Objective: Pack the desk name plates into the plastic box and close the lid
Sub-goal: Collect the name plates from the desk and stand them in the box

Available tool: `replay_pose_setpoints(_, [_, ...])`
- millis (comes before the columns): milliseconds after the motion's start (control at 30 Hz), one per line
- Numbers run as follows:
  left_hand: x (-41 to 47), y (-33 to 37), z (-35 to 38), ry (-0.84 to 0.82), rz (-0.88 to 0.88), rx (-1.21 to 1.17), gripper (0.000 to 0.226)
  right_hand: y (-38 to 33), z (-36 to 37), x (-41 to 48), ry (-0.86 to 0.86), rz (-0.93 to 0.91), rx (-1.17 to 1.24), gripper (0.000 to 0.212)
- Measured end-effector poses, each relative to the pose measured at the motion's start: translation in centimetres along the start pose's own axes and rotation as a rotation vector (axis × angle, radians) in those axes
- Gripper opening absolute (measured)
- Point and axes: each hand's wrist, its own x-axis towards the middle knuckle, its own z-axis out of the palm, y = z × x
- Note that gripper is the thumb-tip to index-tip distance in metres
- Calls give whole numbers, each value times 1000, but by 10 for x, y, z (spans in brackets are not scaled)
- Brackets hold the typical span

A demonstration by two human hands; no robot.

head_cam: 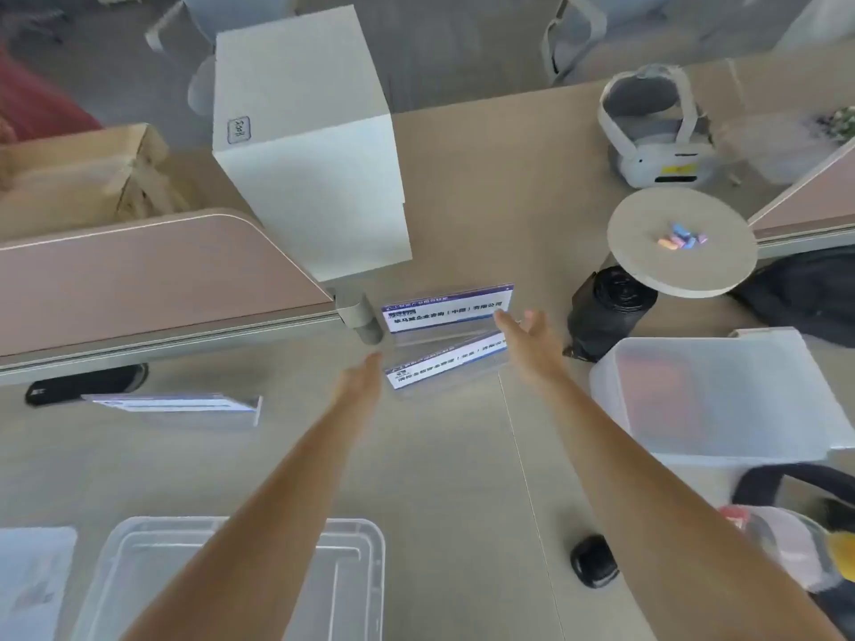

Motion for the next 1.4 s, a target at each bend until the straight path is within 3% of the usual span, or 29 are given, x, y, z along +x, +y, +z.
replay_pose_setpoints(200, [14, -20, 30, -22, -119, -117, 65, 23, 17, 27, -86, 101, 183, 59])
replay_pose_setpoints(333, [9, -22, 46, -19, -163, -214, 82, 29, 28, 30, -49, 96, 225, 49])
replay_pose_setpoints(567, [-6, -10, 44, -50, -117, -293, 66, 12, 34, 14, 59, 1, 300, 32])
replay_pose_setpoints(833, [-48, -4, -4, -58, 0, -420, 79, -25, 25, -51, 80, -149, 352, 31])
replay_pose_setpoints(967, [-83, -5, -39, 16, 90, -486, 75, -45, 34, -98, 87, -145, 367, 63])
replay_pose_setpoints(1100, [-115, -14, -84, 130, 143, -518, 76, -66, 44, -148, 63, -165, 353, 80])
replay_pose_setpoints(1300, [-157, -36, -148, 205, 190, -686, 71, -102, 60, -221, -22, -206, 330, 79])
replay_pose_setpoints(1400, [-178, -53, -185, 189, 192, -806, 59, -116, 72, -263, -63, -270, 321, 68])
